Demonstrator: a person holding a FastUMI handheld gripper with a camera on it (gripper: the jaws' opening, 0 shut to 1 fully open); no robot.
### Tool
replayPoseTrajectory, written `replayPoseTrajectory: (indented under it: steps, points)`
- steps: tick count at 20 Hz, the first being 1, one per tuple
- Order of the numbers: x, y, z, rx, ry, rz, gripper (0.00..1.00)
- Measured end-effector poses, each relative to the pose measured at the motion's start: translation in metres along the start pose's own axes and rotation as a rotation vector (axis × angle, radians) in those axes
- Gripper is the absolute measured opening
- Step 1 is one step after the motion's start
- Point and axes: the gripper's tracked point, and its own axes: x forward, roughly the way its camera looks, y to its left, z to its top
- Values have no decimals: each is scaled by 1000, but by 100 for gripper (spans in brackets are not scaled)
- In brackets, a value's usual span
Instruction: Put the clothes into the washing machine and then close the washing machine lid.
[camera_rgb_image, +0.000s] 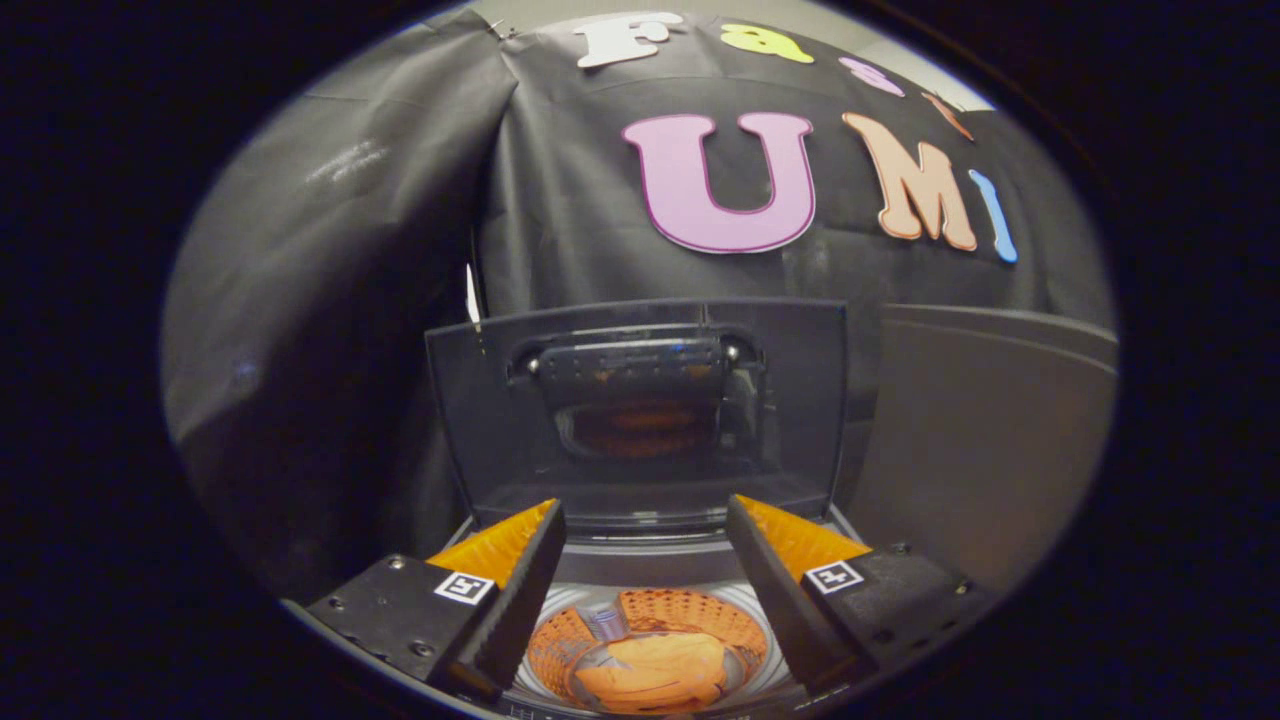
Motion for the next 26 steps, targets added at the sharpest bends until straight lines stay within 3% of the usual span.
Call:
replayPoseTrajectory:
  steps: [8,16,23,26]
  points:
    - [4,-3,103,-79,-95,-6,97]
    - [37,-17,193,-9,-186,-38,98]
    - [95,-14,201,-18,-175,-73,98]
    - [121,-1,181,1,-137,-65,98]
